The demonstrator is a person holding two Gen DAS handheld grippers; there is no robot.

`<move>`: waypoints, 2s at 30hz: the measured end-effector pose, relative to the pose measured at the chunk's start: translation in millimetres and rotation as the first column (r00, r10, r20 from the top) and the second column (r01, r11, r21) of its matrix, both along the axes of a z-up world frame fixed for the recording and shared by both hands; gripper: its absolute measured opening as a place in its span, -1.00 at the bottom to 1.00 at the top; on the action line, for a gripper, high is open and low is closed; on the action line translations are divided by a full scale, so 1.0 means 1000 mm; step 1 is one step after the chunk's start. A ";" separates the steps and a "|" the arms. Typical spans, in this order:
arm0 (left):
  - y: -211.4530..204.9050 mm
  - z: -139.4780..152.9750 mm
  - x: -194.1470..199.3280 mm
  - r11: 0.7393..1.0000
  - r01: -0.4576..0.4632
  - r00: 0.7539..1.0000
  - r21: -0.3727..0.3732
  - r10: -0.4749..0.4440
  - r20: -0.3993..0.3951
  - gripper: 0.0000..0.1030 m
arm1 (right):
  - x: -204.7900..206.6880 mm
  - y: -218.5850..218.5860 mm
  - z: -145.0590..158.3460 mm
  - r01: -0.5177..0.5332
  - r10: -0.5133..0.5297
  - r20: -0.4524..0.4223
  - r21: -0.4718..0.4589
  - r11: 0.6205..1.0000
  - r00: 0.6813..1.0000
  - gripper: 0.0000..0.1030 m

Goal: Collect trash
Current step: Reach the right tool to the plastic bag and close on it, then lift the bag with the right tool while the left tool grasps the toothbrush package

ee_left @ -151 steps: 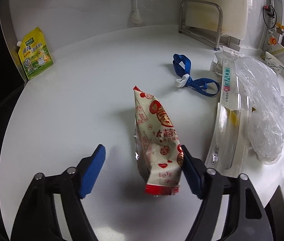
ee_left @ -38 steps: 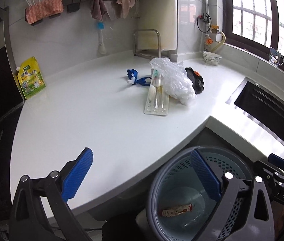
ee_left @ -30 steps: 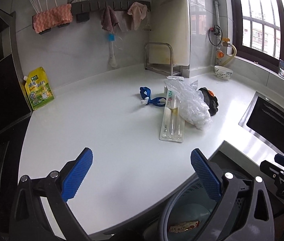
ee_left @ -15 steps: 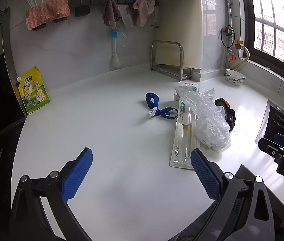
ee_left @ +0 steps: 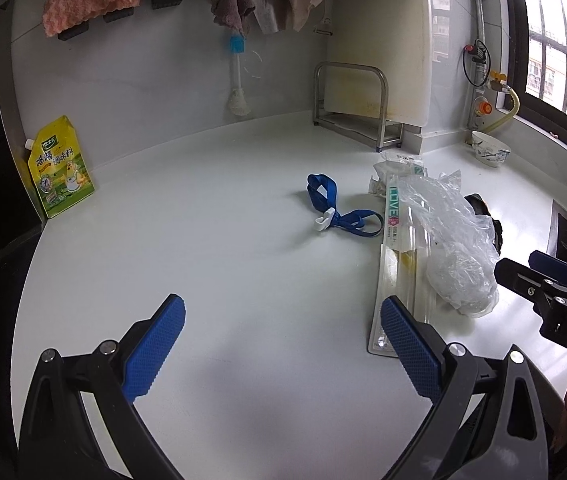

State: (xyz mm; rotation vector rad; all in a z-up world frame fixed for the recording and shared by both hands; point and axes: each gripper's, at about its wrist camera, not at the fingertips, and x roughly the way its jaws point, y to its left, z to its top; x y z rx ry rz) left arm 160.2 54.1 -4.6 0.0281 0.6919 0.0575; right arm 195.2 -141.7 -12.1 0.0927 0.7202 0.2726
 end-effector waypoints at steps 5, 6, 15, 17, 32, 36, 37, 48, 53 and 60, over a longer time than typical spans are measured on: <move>0.015 -0.002 0.003 1.000 -0.022 1.000 -0.017 0.021 -0.008 0.87 | 0.009 0.024 -0.002 -0.042 0.042 0.002 -0.010 0.999 0.999 0.49; 0.017 -0.003 0.004 1.000 -0.024 1.000 -0.021 0.024 -0.010 0.87 | 0.010 0.029 -0.003 -0.045 0.045 0.004 -0.022 0.999 0.999 0.50; 0.027 -0.009 0.006 0.998 -0.037 0.999 -0.044 0.036 -0.029 0.87 | 0.026 0.055 -0.013 -0.007 0.010 0.019 -0.148 0.989 1.000 0.49; 0.027 -0.011 0.006 0.998 -0.036 0.999 -0.048 0.035 -0.033 0.87 | 0.026 0.059 -0.014 -0.002 0.007 0.030 -0.174 0.985 1.000 0.46; 0.004 -0.011 0.012 0.996 0.025 0.998 -0.087 -0.029 -0.051 0.87 | 0.009 0.024 0.001 0.000 0.001 0.034 -0.026 1.000 0.999 -0.60; -0.011 -0.011 0.017 0.993 0.062 0.996 -0.099 -0.068 -0.057 0.87 | 0.000 -0.001 0.011 0.031 -0.033 0.051 0.038 0.999 0.998 -0.60; -0.016 -0.011 0.019 0.992 0.073 0.995 -0.101 -0.079 -0.059 0.87 | -0.003 -0.007 0.013 0.041 -0.044 0.053 0.049 0.998 0.998 -0.61; -0.062 -0.025 0.056 0.984 0.149 0.981 -0.094 -0.159 -0.110 0.87 | -0.023 -0.058 0.008 0.126 -0.132 0.047 0.126 0.984 0.990 -0.61; -0.072 -0.036 0.072 0.982 0.163 0.971 -0.099 -0.177 -0.158 0.87 | -0.026 -0.068 0.003 0.140 -0.147 0.046 0.132 0.981 0.988 -0.61; -0.079 -0.046 0.088 0.985 0.154 0.965 -0.082 -0.168 -0.203 0.87 | -0.023 -0.073 -0.003 0.140 -0.148 0.041 0.150 0.979 0.988 -0.61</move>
